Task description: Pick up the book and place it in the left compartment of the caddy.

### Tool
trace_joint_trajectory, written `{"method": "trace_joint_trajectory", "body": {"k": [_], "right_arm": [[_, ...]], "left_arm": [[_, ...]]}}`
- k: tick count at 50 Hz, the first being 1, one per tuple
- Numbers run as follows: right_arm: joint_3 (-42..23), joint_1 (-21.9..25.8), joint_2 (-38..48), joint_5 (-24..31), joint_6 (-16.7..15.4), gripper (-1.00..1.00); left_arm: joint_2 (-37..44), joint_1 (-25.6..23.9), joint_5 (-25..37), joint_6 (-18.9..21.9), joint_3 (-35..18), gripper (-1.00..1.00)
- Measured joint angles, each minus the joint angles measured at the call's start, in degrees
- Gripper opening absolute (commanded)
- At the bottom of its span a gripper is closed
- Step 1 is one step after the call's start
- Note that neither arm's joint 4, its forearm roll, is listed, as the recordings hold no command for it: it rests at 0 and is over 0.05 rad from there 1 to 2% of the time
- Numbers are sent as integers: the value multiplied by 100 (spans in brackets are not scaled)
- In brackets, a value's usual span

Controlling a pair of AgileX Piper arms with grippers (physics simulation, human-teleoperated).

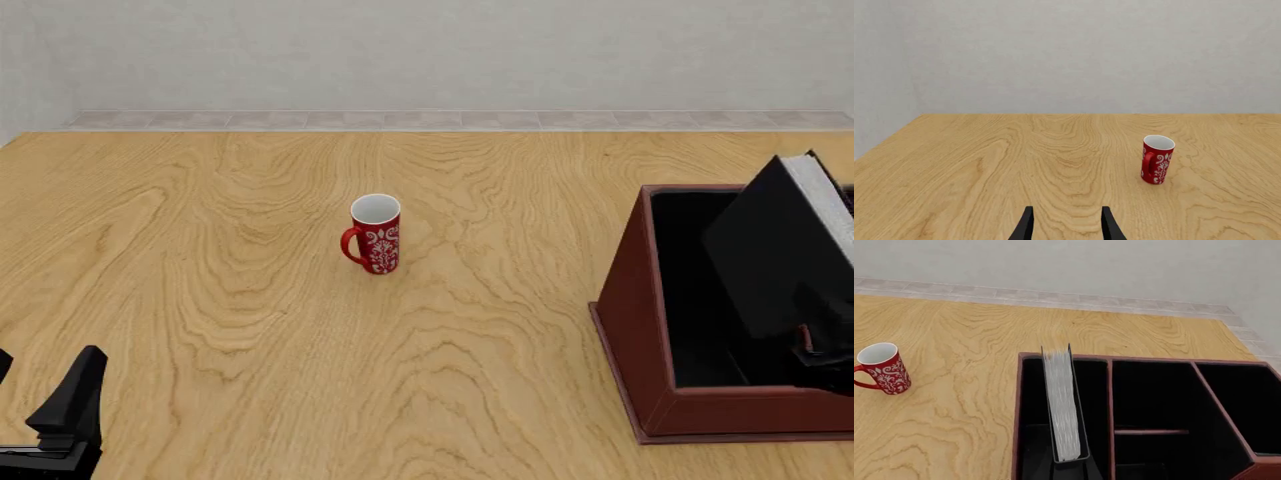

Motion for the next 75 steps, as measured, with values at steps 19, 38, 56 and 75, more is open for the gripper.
{"method": "trace_joint_trajectory", "body": {"k": [19,38,56,75], "right_arm": [[299,-28,140,-305,56,-100],[608,-55,409,-738,96,-100],[939,-115,602,-1149,153,-100],[1195,-148,777,-1480,218,-100]], "left_arm": [[0,0,0,0,0,100],[0,0,1,0,0,100],[0,0,0,0,0,100],[0,0,1,0,0,100]]}}
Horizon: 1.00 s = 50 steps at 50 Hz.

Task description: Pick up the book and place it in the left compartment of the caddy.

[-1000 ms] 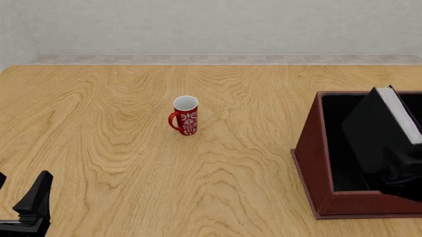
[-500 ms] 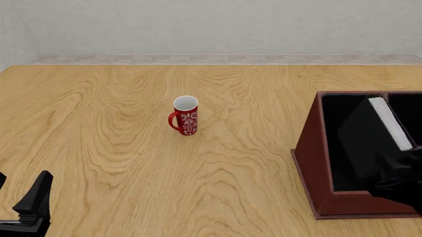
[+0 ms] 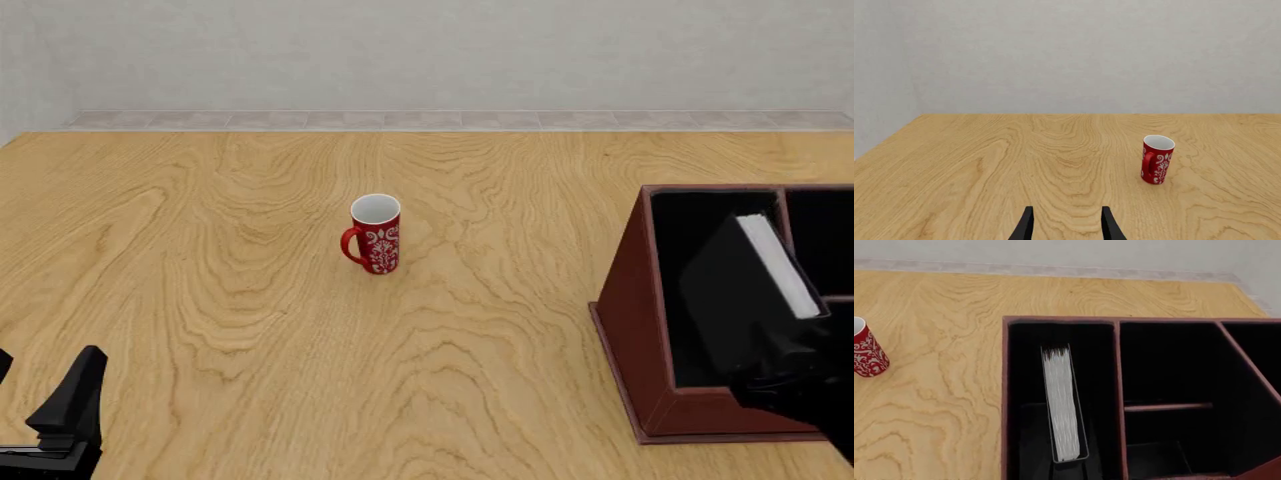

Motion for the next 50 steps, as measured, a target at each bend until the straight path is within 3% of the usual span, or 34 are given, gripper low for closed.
{"method": "trace_joint_trajectory", "body": {"k": [50], "right_arm": [[265,-42,1055,-1074,45,-100]], "left_arm": [[0,0,-1,0,0,100]]}}
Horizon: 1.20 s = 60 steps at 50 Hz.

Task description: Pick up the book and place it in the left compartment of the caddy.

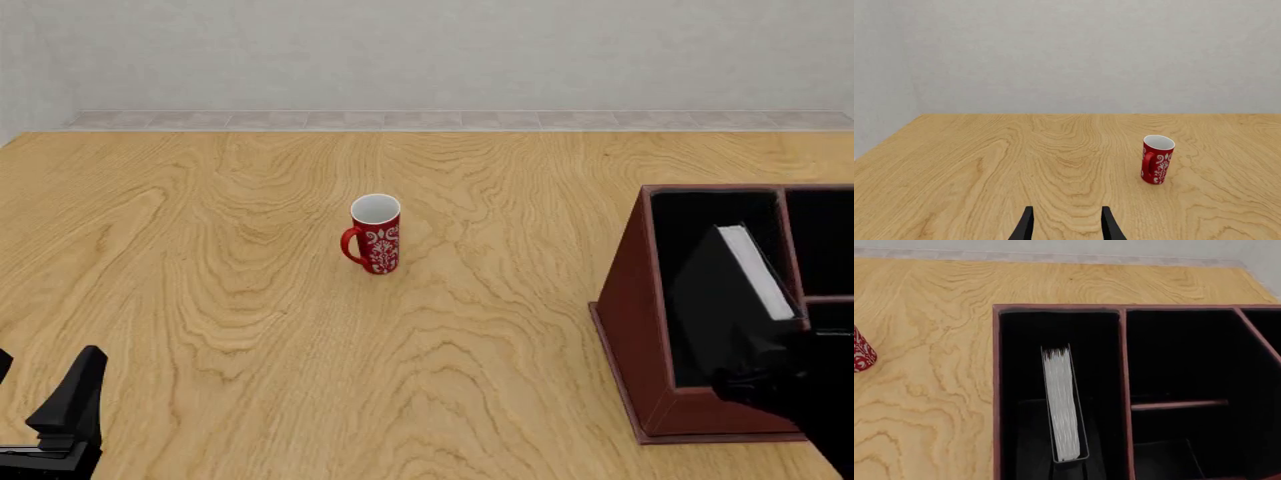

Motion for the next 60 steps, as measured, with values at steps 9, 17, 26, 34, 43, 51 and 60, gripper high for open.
{"method": "trace_joint_trajectory", "body": {"k": [9,17,26,34,43,51,60], "right_arm": [[13,3,185,-172,-2,-100],[32,7,390,-359,-2,-100],[60,10,602,-560,-1,-100],[68,8,785,-717,1,-100],[81,18,955,-865,9,-100],[52,43,1017,-928,79,100],[45,61,1014,-946,136,100]], "left_arm": [[0,0,0,0,0,100],[0,0,0,0,0,100],[0,0,0,0,0,100],[0,0,0,0,0,100],[0,0,0,0,0,100],[0,0,0,0,0,100],[0,0,1,0,0,100]]}}
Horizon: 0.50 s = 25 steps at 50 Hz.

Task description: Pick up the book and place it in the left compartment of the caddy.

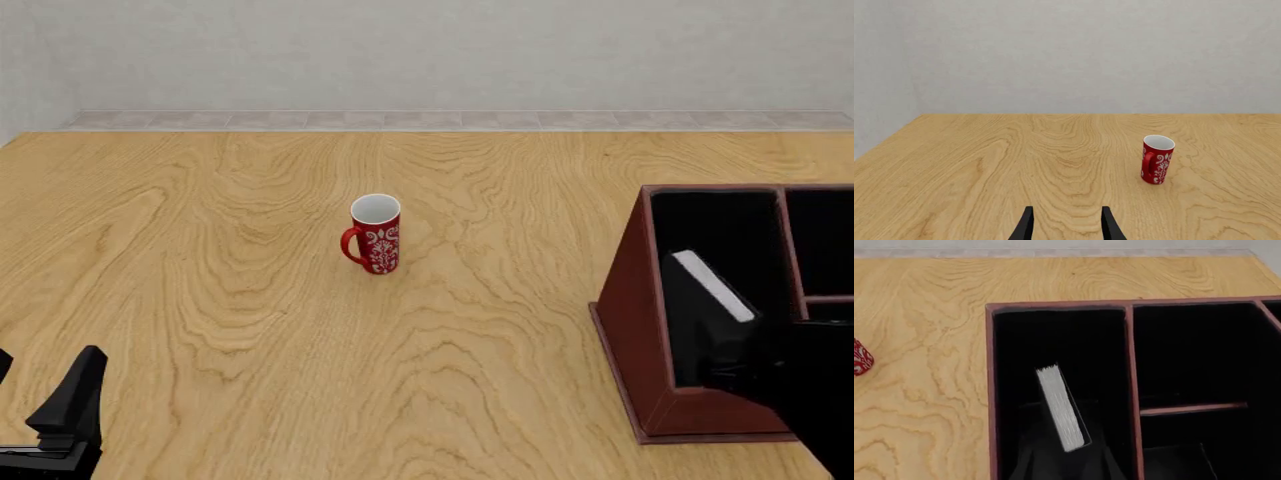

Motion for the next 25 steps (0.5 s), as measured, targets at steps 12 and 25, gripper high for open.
{"method": "trace_joint_trajectory", "body": {"k": [12,25], "right_arm": [[-47,7,-173,179,24,100],[-150,45,-922,911,36,100]], "left_arm": [[0,0,0,0,0,100],[0,0,0,0,0,100]]}}
